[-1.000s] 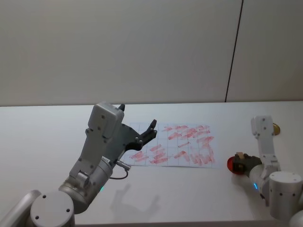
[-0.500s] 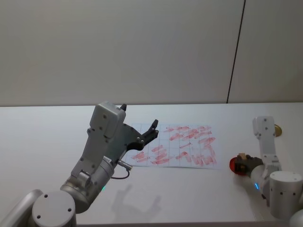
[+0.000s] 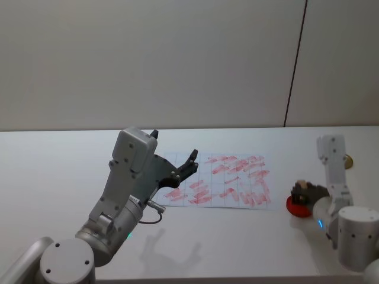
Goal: Use the one hand to pick up the stamp and affix it onto the A4 paper.
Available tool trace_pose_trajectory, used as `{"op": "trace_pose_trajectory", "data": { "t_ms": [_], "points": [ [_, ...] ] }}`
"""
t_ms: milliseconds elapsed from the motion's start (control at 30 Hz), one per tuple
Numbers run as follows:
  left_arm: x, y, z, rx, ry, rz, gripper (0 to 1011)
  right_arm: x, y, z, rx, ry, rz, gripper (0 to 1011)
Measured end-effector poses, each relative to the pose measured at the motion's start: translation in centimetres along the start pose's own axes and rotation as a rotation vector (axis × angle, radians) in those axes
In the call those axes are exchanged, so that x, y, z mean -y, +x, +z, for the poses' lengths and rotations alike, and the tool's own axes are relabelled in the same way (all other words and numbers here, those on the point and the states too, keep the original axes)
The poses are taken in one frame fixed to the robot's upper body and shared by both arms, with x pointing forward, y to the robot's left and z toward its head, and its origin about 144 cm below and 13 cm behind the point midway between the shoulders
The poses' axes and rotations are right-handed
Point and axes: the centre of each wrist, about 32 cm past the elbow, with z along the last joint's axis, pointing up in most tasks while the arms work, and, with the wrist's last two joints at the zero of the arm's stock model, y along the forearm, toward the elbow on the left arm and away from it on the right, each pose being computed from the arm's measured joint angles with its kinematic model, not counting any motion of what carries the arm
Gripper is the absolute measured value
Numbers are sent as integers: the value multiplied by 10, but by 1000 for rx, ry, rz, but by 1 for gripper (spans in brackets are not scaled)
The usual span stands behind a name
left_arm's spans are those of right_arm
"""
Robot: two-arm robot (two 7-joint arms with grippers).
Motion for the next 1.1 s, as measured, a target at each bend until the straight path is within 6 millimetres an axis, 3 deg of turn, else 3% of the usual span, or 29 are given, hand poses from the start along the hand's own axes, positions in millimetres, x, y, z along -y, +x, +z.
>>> {"op": "trace_pose_trajectory", "data": {
  "t_ms": [600,1100],
  "points": [
    [0,0,0,0,0,0,993,33,-14,56,12,202,65,223],
    [0,0,0,0,0,0,993,21,-39,58,70,168,105,223]
  ]
}}
